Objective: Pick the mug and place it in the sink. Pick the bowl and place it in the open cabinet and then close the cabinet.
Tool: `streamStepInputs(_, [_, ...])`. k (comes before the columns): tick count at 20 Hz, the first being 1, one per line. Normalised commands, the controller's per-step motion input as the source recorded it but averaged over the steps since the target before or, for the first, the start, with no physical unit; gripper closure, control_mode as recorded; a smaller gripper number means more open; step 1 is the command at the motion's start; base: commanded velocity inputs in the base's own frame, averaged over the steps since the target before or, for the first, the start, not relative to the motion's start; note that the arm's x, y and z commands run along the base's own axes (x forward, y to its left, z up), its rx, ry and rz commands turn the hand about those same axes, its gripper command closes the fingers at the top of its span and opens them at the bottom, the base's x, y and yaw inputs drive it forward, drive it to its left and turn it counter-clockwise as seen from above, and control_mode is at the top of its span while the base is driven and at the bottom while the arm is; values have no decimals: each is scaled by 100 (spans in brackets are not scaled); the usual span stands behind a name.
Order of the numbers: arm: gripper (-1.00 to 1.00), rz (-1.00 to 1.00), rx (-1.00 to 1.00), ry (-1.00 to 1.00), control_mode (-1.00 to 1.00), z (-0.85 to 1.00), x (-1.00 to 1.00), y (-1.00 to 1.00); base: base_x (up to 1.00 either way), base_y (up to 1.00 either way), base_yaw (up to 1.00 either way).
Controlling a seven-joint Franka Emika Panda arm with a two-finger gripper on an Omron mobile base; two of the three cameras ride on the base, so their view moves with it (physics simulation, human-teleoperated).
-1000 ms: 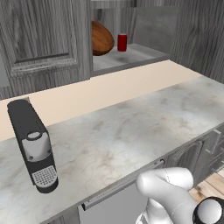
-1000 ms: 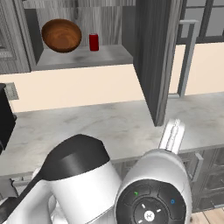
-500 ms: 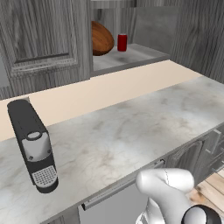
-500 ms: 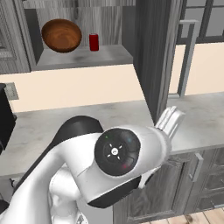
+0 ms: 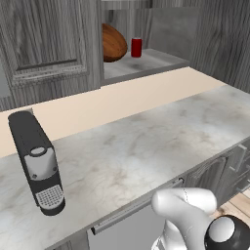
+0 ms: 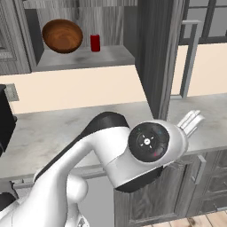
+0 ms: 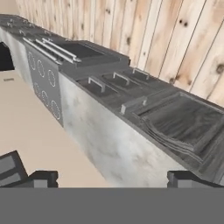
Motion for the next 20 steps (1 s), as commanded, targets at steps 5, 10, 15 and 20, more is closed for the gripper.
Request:
streamStepInputs(5, [-100,0,16,-4,-100,0,3,-41,0,0,0])
streamStepInputs(10, [-100,0,3,-11,-100,0,0,-2,0,0,0])
streamStepInputs(15, [-100,1,-6,-29,-100,0,-3,10,0,0,0])
streamStepInputs(20, [-100,1,-10,-34,-100,0,-1,22,0,0,0])
